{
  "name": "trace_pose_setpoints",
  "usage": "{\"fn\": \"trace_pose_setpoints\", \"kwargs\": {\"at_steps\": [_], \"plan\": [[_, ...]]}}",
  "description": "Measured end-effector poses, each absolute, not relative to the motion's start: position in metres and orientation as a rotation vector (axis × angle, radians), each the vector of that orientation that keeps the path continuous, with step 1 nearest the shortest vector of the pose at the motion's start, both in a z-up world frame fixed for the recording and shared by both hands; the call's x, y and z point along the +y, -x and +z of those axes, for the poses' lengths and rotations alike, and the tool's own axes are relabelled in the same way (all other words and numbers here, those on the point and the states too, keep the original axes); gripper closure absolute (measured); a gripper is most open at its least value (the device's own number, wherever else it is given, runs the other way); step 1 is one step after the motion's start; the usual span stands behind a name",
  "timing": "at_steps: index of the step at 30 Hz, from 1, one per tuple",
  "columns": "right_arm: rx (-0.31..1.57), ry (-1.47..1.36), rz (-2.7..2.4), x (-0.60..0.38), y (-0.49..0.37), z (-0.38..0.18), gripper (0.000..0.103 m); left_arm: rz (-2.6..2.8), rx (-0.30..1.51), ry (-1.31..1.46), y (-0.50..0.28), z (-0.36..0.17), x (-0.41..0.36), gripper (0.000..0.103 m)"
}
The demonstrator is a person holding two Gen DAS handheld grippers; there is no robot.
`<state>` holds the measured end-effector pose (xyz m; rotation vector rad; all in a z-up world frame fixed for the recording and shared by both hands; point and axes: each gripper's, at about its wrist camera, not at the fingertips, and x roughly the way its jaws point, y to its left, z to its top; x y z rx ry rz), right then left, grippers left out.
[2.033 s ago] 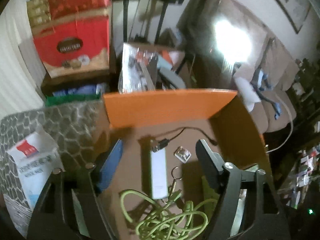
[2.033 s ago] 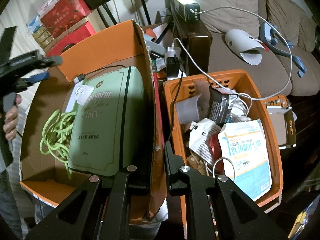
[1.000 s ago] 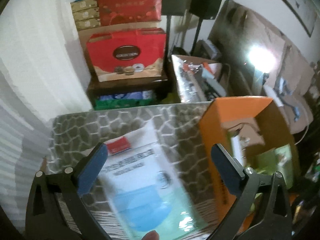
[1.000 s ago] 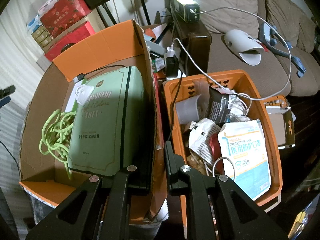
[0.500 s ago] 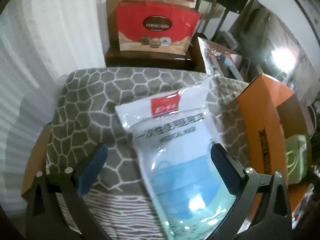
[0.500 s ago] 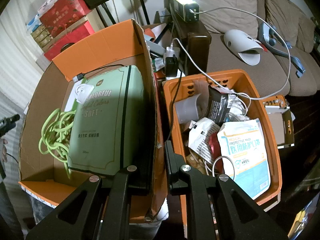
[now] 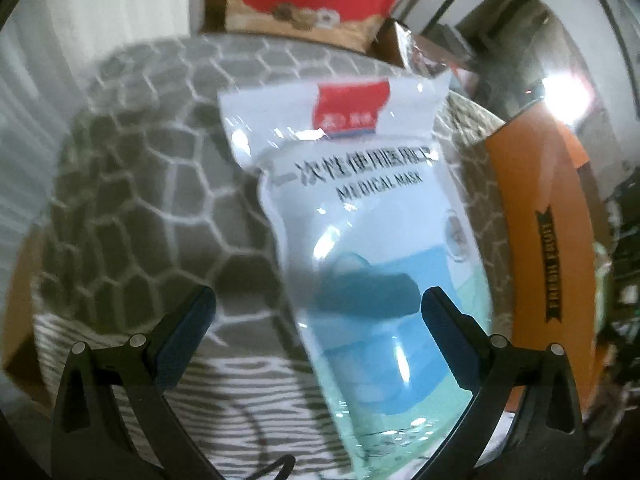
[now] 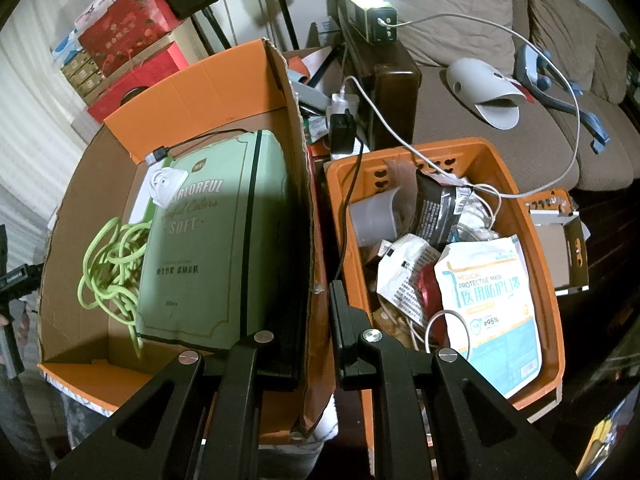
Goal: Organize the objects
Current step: 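Lift the mask bag with the left gripper and turn it upright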
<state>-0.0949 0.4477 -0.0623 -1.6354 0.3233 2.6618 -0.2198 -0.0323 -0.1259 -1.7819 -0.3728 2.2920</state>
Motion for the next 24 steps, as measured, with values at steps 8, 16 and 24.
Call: {"fn": "trace_pose_setpoints", "kwargs": {"at_steps": [8, 16, 24], "plan": [[0.319, 1.634, 2.660, 0.447, 0.094, -0.063, 0.090, 2.093, -0.559, 1.640, 0.213, -0.125, -0.023, 0.001], [0.319, 1.635, 2.659, 0.446, 0.094, -0.062, 0.090, 1.920, -0.713, 1.566, 0.218, -0.130, -0.011, 0.027], [0.315, 1.634, 2.658, 0.445, 0.094, -0.062, 0.090, 1.937, -0.555, 1.559, 0.208, -0.130, 0.015, 0.067]]}}
